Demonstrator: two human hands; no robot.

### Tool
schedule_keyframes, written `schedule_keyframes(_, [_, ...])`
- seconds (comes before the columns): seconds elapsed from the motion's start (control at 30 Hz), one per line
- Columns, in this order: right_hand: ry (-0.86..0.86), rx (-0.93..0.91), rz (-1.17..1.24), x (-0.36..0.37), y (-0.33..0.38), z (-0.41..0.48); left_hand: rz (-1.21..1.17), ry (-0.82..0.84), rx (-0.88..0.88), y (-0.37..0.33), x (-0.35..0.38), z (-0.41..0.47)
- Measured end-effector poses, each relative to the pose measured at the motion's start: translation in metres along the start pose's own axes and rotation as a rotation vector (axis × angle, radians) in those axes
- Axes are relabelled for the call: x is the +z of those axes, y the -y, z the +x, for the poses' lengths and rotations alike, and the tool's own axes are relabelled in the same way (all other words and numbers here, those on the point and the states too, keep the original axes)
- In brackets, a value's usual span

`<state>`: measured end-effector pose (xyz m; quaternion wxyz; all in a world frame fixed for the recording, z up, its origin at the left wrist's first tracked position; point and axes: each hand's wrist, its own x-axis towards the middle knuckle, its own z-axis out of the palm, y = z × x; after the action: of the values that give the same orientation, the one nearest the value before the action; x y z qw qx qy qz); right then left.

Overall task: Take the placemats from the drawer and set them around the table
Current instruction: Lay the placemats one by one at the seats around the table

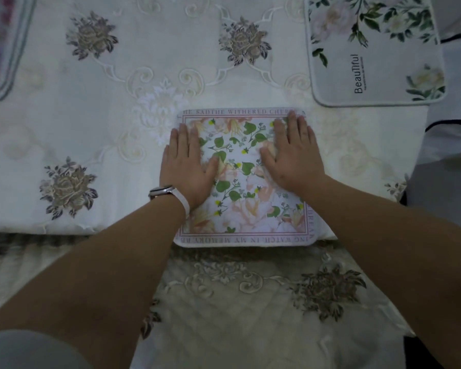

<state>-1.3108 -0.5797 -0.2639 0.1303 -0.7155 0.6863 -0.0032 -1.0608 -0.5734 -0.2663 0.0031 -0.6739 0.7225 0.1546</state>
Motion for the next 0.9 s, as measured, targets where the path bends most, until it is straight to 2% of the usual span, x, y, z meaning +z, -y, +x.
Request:
schedule_keyframes(0.13, [0.041, 0.041, 0.012, 0.005, -0.004, -0.04, 0.005, 0.011, 0.0, 0.011, 0.006, -0.03])
schedule_keyframes(0.3, [0.109, -0.057, -0.069, 0.016, -0.002, -0.095, 0.001, 0.022, 0.04, 0.014, 0.011, -0.058])
schedule_keyframes(0.4, [0.153, -0.13, -0.084, 0.02, 0.01, -0.113, 0.019, 0.059, 0.179, 0.006, 0.014, -0.073])
schedule_keyframes(0.5, [0.137, -0.243, -0.09, 0.025, 0.035, -0.12, 0.033, 0.08, 0.36, -0.01, 0.022, -0.087])
schedule_keyframes(0.57, [0.125, -0.296, -0.101, 0.027, 0.045, -0.12, 0.061, 0.083, 0.415, -0.019, 0.028, -0.094])
schedule_keyframes(0.77, [0.102, -0.372, -0.105, 0.03, 0.03, -0.118, 0.117, 0.084, 0.411, -0.009, 0.028, -0.095])
schedule_keyframes(0.9, [0.109, -0.296, -0.096, 0.026, 0.018, -0.117, 0.132, 0.066, 0.336, 0.008, 0.025, -0.098])
